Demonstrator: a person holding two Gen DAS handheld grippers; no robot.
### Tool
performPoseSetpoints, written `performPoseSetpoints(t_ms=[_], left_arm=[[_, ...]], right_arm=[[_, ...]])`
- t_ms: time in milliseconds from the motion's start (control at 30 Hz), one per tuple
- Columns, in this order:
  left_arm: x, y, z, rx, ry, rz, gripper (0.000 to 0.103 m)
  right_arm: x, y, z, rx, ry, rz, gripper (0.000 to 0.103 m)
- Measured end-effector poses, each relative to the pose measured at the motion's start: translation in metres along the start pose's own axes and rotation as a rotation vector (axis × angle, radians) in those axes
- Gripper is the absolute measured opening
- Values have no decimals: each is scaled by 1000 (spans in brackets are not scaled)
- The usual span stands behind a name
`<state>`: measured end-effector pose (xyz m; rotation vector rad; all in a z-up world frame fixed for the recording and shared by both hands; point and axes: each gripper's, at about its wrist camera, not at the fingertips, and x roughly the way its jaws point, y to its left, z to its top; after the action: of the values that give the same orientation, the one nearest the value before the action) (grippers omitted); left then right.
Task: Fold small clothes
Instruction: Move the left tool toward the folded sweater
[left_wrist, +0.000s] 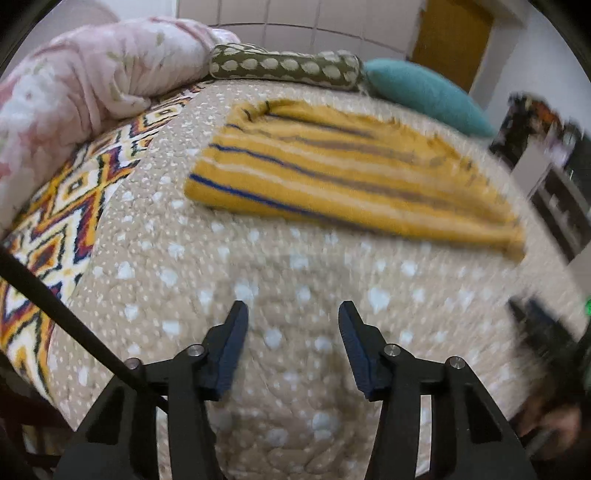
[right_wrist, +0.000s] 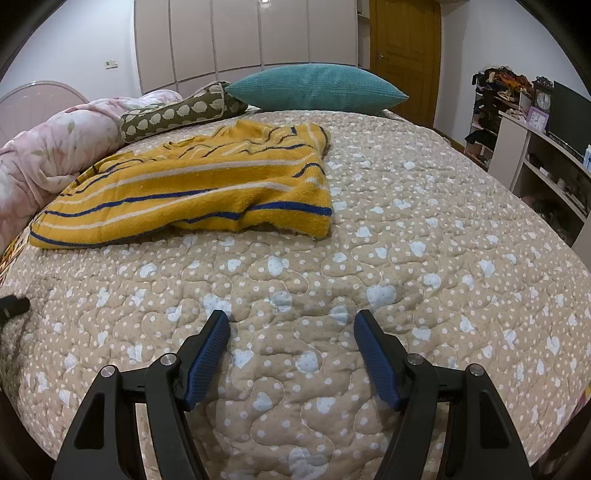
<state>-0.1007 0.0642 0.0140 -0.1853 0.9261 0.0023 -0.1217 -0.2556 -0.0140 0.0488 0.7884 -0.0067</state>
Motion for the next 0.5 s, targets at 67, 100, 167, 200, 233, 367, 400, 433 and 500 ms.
performPoseSetpoints(t_ms=[67, 100, 167, 200, 233, 367, 400, 433, 500], left_arm=[[1, 11, 16, -18, -6, 2, 53], [4, 18, 30, -26, -12, 4, 60], [11, 29, 48, -31, -31, -2, 70], [19, 36, 60, -35, -39, 7, 70], [25, 40, 68, -43, -38, 11, 70], [58, 60, 99, -98, -13, -37, 72], [66, 62, 106, -102, -12, -46, 73], [77, 64, 114, -105, -1, -61, 74], [98, 64, 121, -104, 47, -71, 70]], right_arm=[[0, -1, -1, -2, -7, 1, 75], [-1, -1, -2, -2, -13, 1, 75], [-1, 0, -5, -7, -31, -5, 75], [-2, 1, -7, -10, -42, -8, 76], [-3, 2, -10, -12, -54, -11, 76], [-3, 4, -9, -23, -57, -22, 76], [-2, 4, -9, -24, -54, -23, 76], [-2, 4, -8, -25, -51, -23, 76], [-2, 4, -7, -27, -49, -25, 76]])
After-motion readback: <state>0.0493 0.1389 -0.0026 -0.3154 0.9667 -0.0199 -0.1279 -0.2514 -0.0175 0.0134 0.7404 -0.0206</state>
